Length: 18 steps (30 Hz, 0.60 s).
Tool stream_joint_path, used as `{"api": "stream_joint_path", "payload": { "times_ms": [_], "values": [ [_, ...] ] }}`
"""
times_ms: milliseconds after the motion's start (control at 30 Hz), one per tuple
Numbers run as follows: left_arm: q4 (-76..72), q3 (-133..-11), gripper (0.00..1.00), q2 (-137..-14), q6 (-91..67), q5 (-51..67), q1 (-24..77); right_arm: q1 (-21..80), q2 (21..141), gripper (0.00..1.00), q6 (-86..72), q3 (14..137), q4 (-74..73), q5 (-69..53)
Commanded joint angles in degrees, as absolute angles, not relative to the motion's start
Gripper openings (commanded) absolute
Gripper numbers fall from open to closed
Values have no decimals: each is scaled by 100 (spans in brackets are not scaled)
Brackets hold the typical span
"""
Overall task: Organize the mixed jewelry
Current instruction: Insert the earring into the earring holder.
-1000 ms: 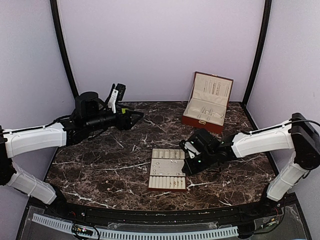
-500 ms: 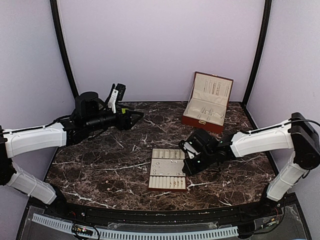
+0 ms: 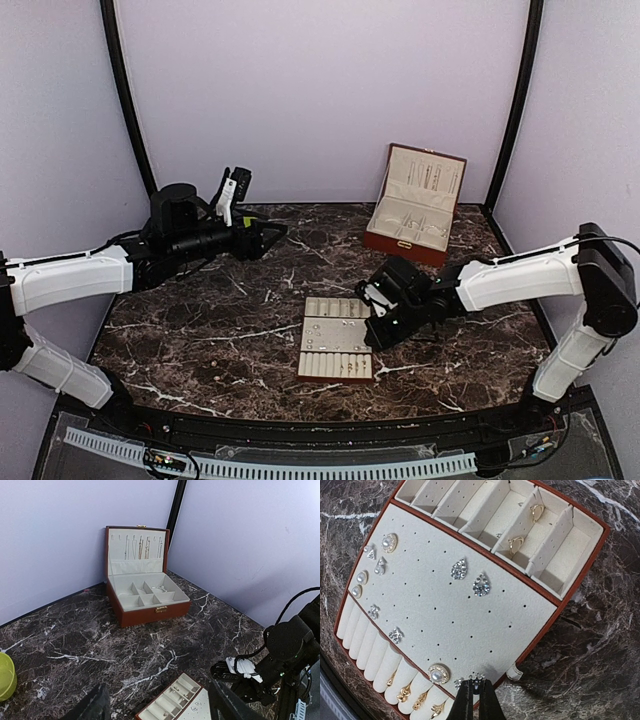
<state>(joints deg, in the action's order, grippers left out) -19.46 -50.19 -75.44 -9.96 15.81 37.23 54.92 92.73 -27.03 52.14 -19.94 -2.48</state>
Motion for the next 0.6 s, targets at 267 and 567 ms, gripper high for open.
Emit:
{"api": "stream_joint_path", "payload": {
  "times_ms": [267,567],
  "values": [
    [-1854,-5027,70,-7508,-1037,1578,3700,5615,9752,0,-2419,5621,-2575,-59],
    [-1854,-5019,70,-7508,-1037,1579,3700,5660,9839,2,-2346,5818,-2740,-18]
  ]
}}
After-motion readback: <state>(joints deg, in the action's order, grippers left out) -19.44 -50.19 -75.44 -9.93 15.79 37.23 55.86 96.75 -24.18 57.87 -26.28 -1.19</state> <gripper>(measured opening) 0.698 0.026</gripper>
